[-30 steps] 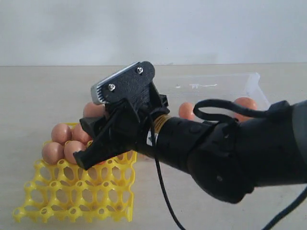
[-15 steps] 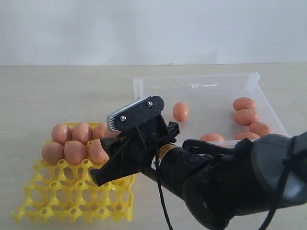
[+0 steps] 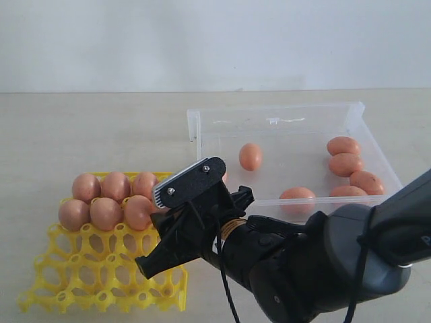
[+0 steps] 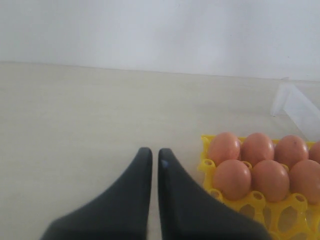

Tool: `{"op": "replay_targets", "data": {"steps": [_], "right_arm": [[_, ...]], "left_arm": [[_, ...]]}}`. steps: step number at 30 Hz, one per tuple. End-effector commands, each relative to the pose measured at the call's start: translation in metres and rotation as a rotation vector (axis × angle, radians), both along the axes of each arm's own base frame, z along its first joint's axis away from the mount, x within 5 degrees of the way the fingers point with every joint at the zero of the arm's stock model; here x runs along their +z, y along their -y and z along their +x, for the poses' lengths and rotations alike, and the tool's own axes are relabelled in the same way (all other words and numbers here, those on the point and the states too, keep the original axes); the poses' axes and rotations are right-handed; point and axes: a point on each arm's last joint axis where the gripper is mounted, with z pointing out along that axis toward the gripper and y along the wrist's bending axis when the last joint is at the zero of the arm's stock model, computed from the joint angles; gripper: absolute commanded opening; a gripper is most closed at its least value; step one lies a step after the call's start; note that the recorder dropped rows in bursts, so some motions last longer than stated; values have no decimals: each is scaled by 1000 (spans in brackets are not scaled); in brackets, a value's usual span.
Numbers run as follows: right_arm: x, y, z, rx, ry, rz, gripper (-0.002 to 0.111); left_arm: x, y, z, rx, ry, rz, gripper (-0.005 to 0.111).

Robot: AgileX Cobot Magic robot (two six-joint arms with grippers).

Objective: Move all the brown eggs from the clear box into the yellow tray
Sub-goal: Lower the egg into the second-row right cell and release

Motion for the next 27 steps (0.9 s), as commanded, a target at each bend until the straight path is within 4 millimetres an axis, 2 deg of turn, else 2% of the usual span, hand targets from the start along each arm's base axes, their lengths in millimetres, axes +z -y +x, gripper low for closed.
{"op": "replay_targets", "data": {"steps": [1,11,20,27], "right_arm": [[3,0,1,8,46,-12,0],[2,0,1,19,61,-33,0],[1,1,1,11,38,-38,5],[6,-7,9,-18,-13,-23,5]], "left_arm": [[-1,0,0,-5,6,5,4],[-1,0,0,-5,6,5,4],[-1,0,0,-5,6,5,4],[-1,0,0,-5,6,5,4]]}}
